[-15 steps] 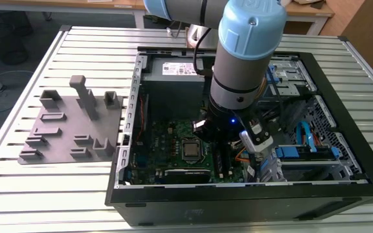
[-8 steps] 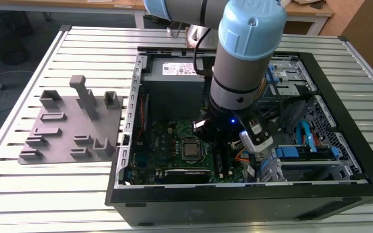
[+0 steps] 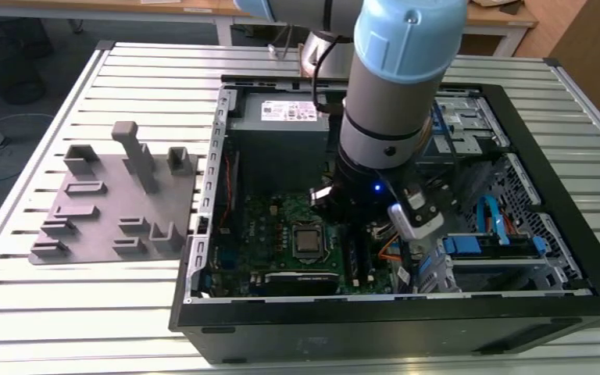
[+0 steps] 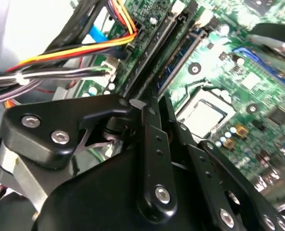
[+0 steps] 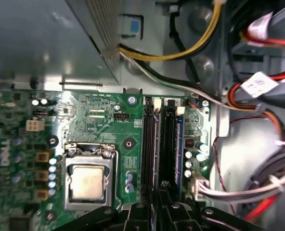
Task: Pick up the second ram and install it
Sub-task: 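Insert the second ram into the second slot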
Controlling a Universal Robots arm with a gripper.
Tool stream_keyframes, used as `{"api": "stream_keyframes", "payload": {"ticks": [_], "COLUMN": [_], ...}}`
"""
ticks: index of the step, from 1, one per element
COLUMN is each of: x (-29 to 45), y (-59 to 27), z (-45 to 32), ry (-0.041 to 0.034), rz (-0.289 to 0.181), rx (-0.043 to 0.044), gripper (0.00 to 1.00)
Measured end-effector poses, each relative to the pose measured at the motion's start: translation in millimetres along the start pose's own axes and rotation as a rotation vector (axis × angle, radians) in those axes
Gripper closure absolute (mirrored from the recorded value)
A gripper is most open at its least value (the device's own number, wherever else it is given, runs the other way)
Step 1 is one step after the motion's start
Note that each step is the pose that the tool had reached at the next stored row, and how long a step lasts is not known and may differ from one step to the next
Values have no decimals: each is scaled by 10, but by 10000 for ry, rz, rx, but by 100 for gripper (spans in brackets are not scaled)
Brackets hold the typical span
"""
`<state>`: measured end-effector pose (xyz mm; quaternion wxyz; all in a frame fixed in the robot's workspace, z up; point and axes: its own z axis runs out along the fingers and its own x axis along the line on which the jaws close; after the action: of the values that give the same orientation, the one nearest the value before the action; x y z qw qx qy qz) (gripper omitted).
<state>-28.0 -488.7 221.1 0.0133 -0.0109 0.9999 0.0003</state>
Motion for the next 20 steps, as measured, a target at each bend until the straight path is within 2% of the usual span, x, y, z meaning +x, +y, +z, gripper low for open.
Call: {"api": "stream_keyframes", "payload": {"ticks": [4, 7, 8, 9, 20], "x": [-5, -8, -9, -9, -9], "y": [13, 44, 54, 62, 65], "z": [-174, -263, -282, -292, -297], "ry": [-2, -2, -3, -3, -2], "rz": [0, -3, -3, -3, -4], "rx": [1, 1, -3, -3, -1], "gripper": [79, 80, 87, 89, 89]}}
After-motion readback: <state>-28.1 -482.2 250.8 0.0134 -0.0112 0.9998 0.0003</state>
